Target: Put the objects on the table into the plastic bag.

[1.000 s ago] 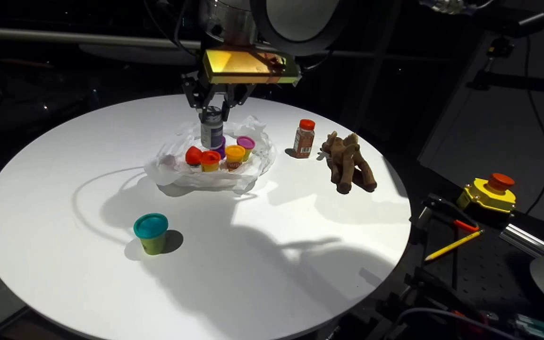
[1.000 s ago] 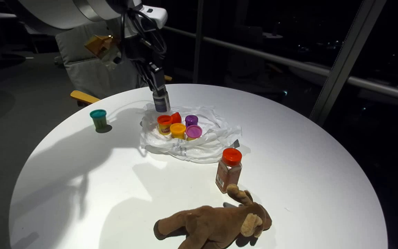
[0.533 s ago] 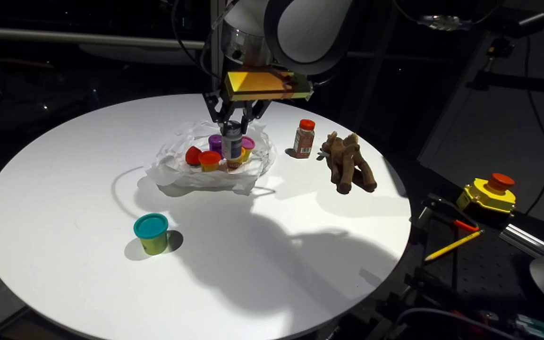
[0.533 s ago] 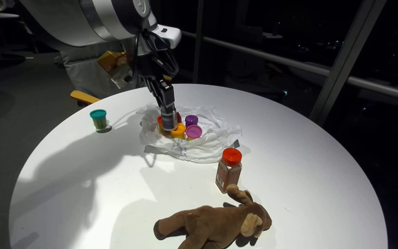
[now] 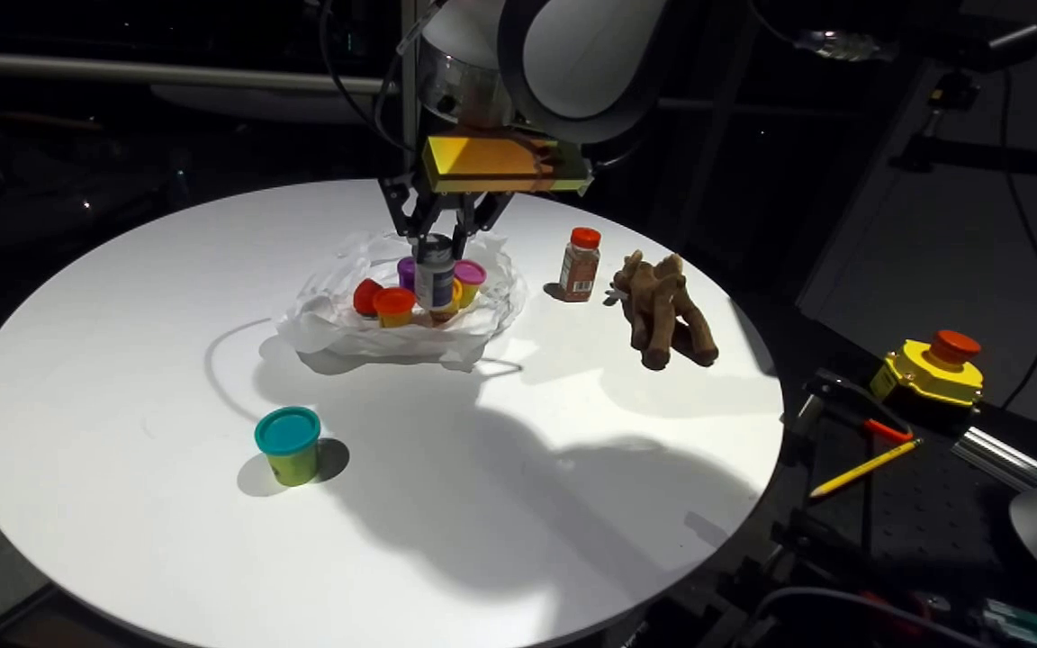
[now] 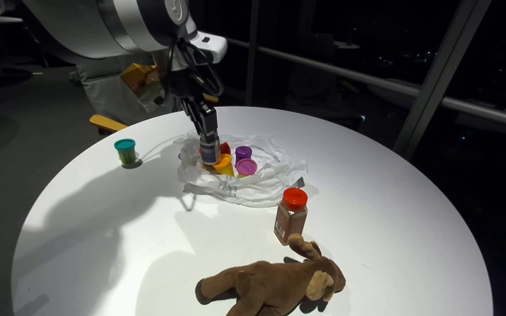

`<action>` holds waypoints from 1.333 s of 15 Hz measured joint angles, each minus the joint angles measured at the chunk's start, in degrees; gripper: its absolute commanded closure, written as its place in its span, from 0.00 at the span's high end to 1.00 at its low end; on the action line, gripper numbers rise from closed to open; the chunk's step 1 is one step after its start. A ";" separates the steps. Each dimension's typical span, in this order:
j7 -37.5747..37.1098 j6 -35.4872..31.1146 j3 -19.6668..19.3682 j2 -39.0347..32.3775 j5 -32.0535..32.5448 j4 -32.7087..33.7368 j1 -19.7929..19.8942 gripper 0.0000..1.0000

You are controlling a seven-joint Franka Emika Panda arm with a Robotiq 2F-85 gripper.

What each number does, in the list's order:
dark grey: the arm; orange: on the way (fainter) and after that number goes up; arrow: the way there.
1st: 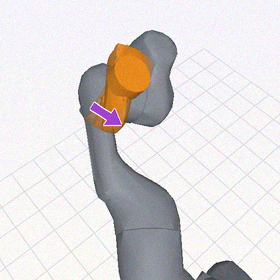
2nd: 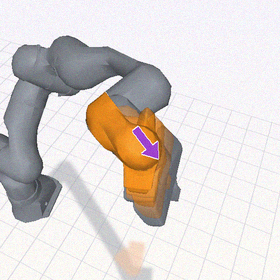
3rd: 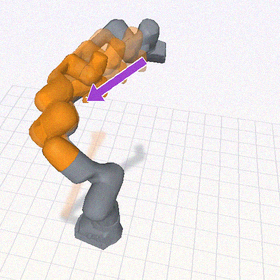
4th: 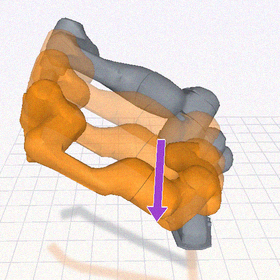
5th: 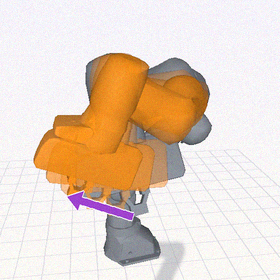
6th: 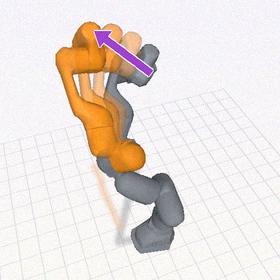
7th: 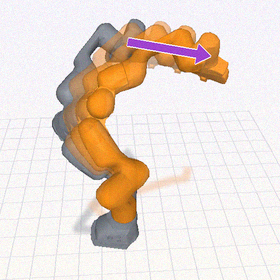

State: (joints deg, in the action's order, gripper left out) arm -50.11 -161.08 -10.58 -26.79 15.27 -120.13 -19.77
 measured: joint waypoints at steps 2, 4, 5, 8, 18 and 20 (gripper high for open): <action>-0.21 -0.55 -0.46 -0.12 0.09 -0.02 -0.38 0.19; -0.45 -1.20 -1.33 -0.16 0.35 -0.06 -1.25 0.19; -0.56 -1.41 -1.82 -0.15 0.47 -0.07 -1.89 0.19; -0.94 -1.69 -2.60 -0.12 1.08 -0.09 -3.64 0.19; -0.42 -2.58 -1.92 -4.44 -0.90 0.07 -2.38 0.19; 0.34 -3.12 -0.93 -5.67 -2.80 0.70 -1.10 0.44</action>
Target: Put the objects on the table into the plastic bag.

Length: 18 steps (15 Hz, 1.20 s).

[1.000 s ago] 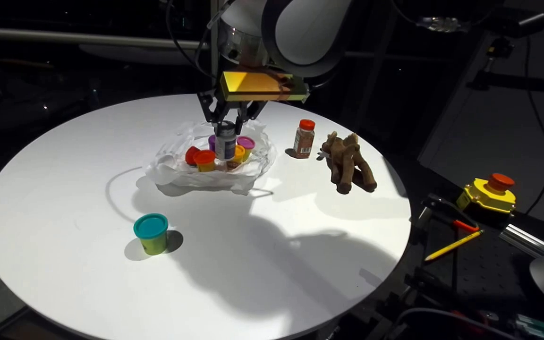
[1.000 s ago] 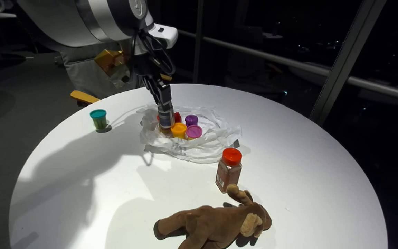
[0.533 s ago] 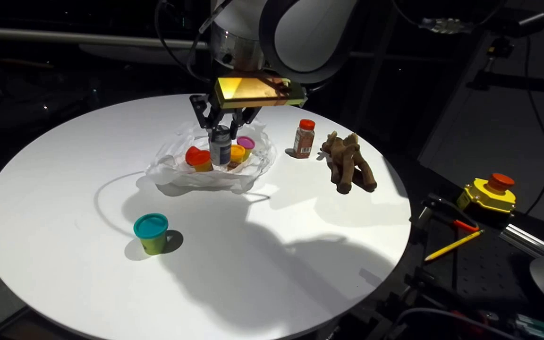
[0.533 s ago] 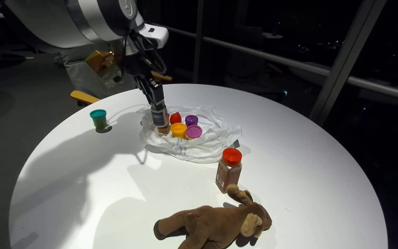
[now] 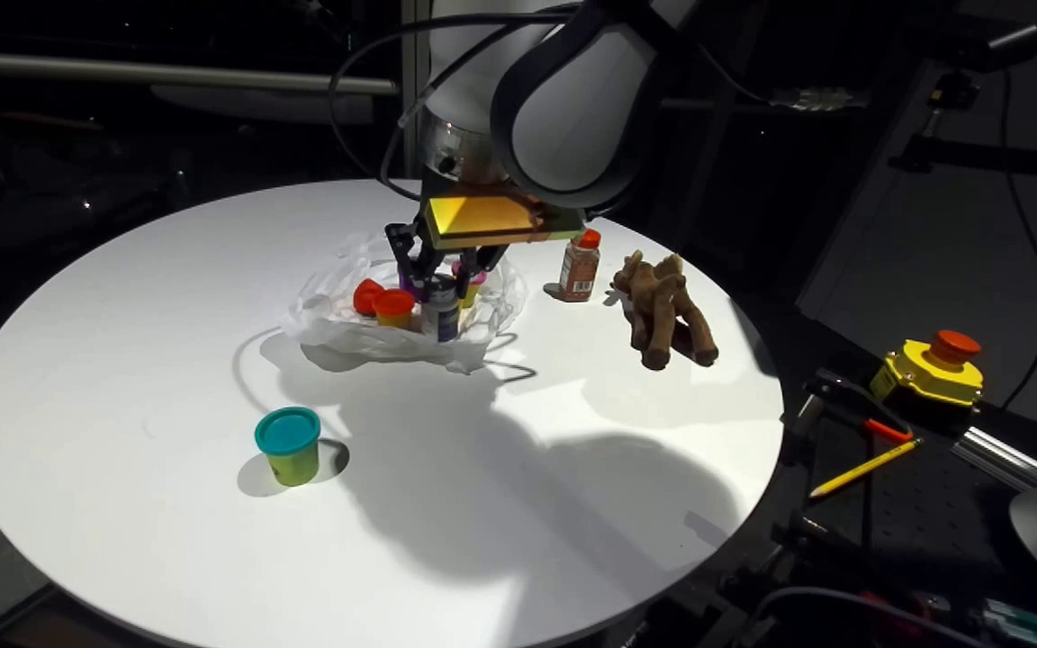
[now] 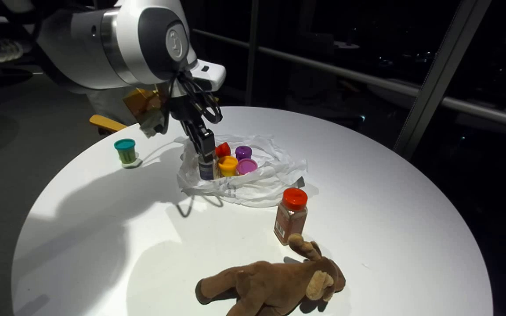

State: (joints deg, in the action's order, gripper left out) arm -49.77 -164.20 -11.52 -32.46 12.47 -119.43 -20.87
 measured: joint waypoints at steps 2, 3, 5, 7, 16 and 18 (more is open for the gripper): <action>1.12 -0.13 0.77 -0.48 -1.59 0.71 0.82 0.70; 1.89 -0.12 1.16 -0.38 -2.26 0.92 1.12 0.77; 3.29 -0.01 1.64 0.30 -2.88 1.04 1.19 0.92; 3.93 0.98 1.70 2.00 -2.85 0.87 0.48 1.00; 4.71 16.55 11.44 9.34 -3.76 0.97 -4.00 1.00; 6.17 18.32 14.65 7.68 -5.51 2.00 -3.76 1.00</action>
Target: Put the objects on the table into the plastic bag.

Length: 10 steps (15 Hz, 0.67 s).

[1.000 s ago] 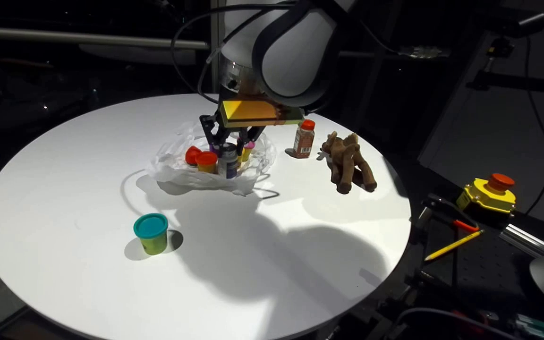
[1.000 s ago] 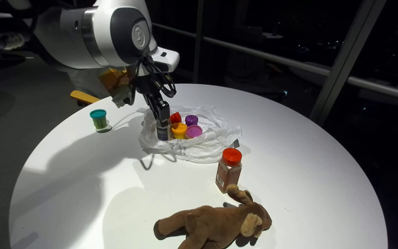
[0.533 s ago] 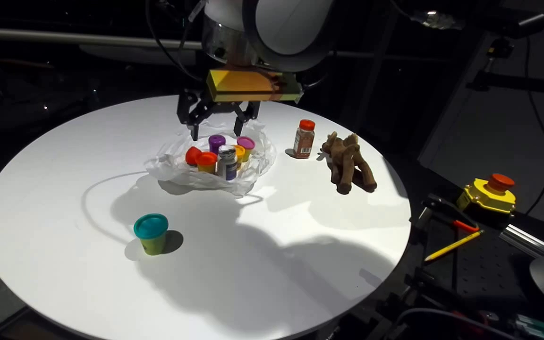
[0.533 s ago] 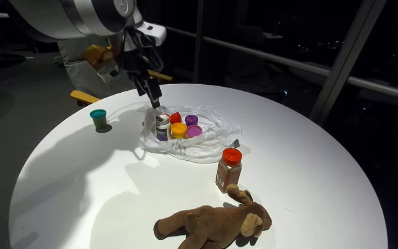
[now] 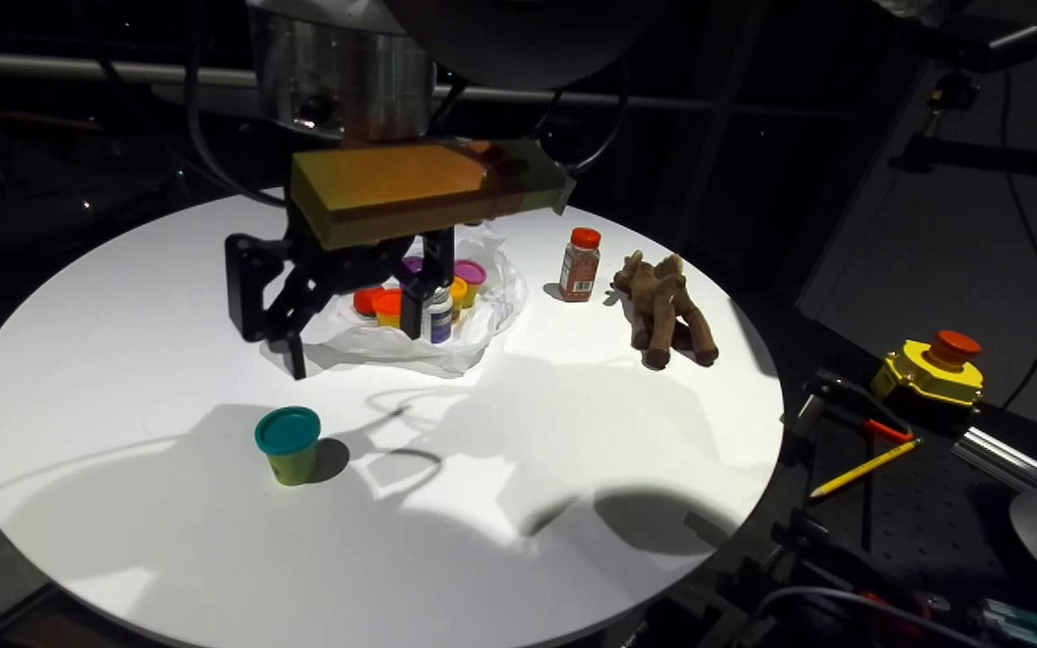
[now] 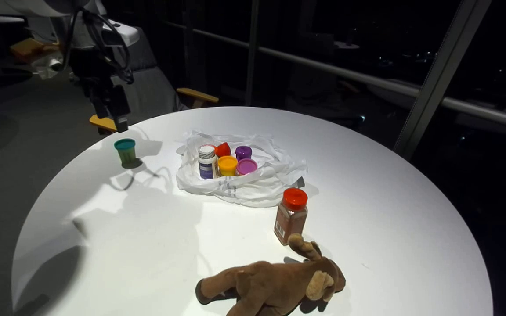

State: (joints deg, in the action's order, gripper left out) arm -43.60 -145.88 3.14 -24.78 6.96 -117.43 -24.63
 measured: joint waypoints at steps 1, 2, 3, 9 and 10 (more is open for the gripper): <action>0.42 0.06 0.96 -1.19 -0.06 0.67 0.01 1.00; 0.58 -0.34 1.33 -2.67 0.20 1.49 -0.20 1.00; 0.58 -1.19 1.25 -4.26 0.92 2.34 -0.55 1.00; -0.32 -10.76 -4.07 -13.04 6.31 6.92 -5.08 1.00; -0.35 -11.94 -5.18 -14.24 6.40 7.64 -6.09 1.00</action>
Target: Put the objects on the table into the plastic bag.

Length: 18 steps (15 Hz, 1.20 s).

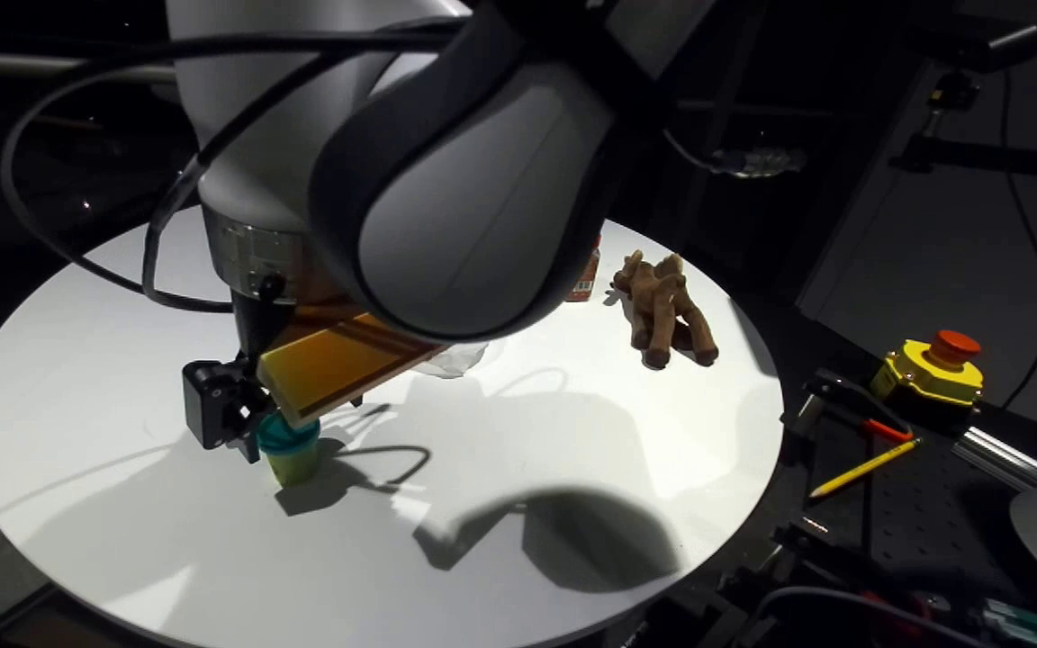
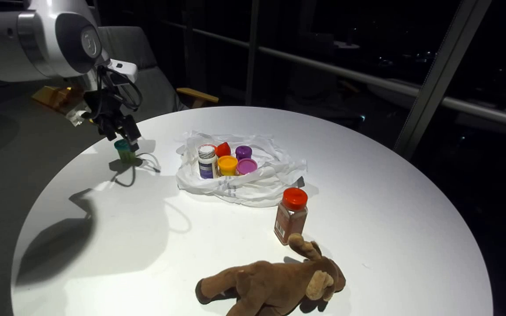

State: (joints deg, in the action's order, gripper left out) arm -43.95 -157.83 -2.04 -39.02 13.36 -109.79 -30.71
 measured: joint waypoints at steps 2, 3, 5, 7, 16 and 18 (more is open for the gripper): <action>0.00 -1.44 -1.74 -2.15 0.00 1.50 -1.64 0.77; 0.00 -1.64 -2.30 -3.05 -0.02 2.26 -2.21 0.74; 0.00 -1.67 -3.13 -4.42 -0.09 3.52 -3.07 0.58; -0.01 -1.66 -4.00 -5.17 -0.15 4.21 -3.80 0.42; -4.36 -1.17 -12.61 -3.99 -0.03 5.76 -8.38 0.22; -6.62 -0.83 -17.34 -3.83 0.55 7.37 -9.45 0.22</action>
State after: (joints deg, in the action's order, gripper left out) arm -50.57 -158.65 -19.39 -42.85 13.91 -102.42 -40.16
